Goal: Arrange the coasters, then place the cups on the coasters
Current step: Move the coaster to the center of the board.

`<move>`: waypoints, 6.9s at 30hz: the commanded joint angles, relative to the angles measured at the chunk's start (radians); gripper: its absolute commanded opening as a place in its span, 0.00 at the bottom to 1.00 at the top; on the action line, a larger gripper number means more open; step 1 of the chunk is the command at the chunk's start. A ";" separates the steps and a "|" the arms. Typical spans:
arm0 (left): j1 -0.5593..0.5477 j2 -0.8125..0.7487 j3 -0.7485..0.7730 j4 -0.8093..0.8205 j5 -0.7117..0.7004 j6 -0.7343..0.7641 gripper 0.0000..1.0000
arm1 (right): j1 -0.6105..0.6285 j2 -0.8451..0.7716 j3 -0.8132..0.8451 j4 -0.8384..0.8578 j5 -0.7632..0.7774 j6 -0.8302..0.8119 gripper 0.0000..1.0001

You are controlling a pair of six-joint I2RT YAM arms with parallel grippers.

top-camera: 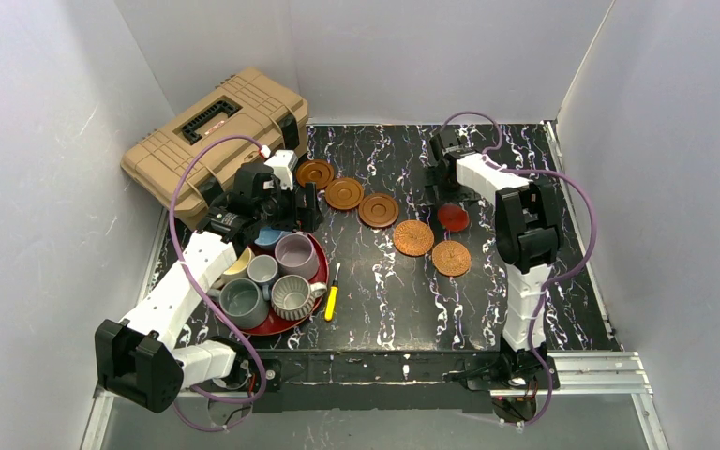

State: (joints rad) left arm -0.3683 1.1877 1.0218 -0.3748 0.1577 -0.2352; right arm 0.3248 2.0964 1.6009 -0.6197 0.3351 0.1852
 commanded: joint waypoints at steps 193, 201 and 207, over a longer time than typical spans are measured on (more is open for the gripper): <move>0.004 -0.105 -0.025 -0.007 0.005 0.002 0.99 | -0.434 -0.695 -0.768 -0.036 -0.208 0.190 0.81; 0.005 -0.102 -0.023 -0.007 0.005 0.002 0.99 | -0.457 -0.685 -0.812 0.015 -0.306 0.206 0.76; 0.005 -0.096 -0.025 -0.007 0.006 0.002 0.99 | -0.458 -0.673 -0.860 0.046 -0.374 0.218 0.72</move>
State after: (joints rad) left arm -0.3683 1.1145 1.0065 -0.3752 0.1501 -0.2352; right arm -0.1291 1.4139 0.7727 -0.6079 0.0311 0.3809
